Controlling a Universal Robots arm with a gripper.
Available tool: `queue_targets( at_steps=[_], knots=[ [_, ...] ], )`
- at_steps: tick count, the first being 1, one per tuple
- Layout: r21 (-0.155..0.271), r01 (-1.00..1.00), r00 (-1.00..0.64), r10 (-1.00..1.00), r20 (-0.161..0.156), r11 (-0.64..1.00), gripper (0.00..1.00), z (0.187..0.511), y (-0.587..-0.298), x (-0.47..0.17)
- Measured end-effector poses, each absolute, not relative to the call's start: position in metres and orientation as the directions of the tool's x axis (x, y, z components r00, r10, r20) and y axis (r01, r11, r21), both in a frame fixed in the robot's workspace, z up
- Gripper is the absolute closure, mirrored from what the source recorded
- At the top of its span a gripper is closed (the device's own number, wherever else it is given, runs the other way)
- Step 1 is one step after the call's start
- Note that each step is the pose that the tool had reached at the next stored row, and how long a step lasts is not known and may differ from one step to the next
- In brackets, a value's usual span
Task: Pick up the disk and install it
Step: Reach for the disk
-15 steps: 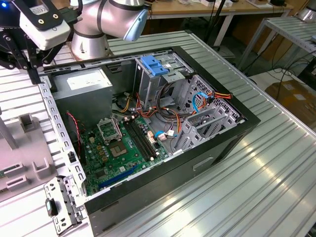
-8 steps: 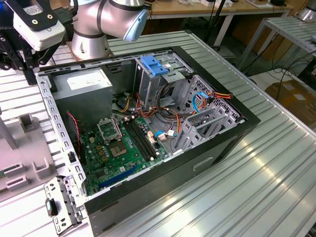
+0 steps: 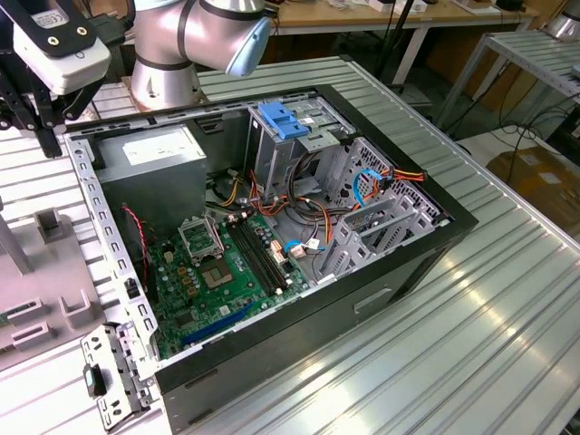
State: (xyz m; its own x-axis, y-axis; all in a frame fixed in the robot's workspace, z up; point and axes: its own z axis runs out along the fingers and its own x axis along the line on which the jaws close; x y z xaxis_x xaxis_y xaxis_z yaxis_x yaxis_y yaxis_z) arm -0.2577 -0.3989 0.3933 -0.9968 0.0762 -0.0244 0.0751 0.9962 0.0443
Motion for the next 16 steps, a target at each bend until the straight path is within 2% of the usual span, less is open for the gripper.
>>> queue_targets(
  at_steps=[16],
  knots=[
    [0.044,0.075,-0.997,0.076,-0.024,0.996,0.89,0.393,-0.399,-0.270]
  ],
)
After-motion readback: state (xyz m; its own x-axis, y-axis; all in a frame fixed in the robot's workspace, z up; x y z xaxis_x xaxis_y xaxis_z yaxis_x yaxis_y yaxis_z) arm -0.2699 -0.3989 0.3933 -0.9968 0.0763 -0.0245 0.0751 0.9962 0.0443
